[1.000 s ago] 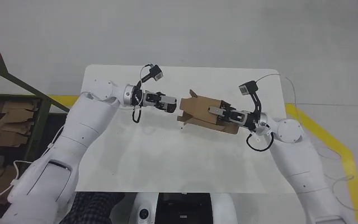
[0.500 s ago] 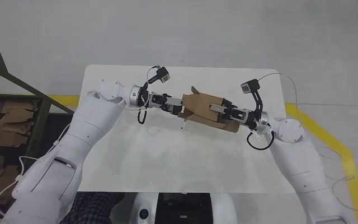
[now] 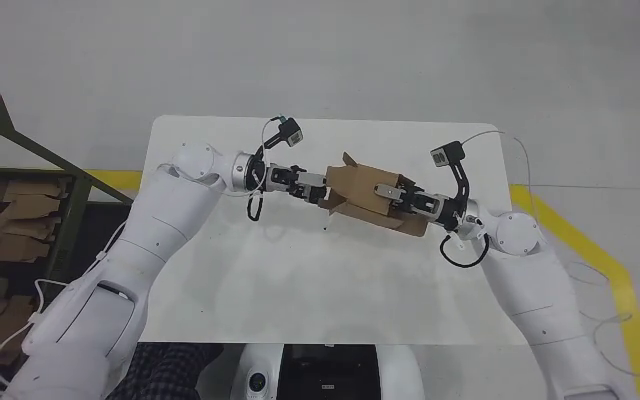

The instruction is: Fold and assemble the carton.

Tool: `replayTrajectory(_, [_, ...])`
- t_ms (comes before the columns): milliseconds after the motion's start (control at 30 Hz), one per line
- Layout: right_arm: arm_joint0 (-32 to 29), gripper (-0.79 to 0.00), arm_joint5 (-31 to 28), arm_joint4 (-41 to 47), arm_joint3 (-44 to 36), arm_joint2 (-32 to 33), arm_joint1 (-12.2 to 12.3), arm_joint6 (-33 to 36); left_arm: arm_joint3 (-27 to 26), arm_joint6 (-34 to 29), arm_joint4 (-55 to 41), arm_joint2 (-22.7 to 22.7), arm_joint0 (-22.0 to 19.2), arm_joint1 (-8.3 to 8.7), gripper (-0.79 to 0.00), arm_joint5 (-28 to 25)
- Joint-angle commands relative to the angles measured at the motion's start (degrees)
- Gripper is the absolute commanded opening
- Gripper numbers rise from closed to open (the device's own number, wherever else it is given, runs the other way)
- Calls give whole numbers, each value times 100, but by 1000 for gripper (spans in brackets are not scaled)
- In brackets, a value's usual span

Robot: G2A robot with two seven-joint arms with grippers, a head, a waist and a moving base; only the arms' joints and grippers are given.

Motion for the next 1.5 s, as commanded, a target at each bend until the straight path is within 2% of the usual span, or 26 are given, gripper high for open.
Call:
replayTrajectory(0, [-58, -785, 45, 9, -63, -19, -7, -130, -56, 103, -110, -55, 90, 4, 0, 94])
replayTrajectory(333, [-69, -785, -51, 500, 88, -73, -32, 61, 136, -251, -534, -218, 160, -28, 0, 171])
replayTrajectory(567, [-47, -785, -170, 606, 132, -97, -46, 131, 87, -478, -893, -248, 161, -91, 0, 397])
replayTrajectory(1467, [-45, -785, -282, 713, 90, -352, -119, 228, 0, -654, -923, -205, 81, -338, 0, 573])
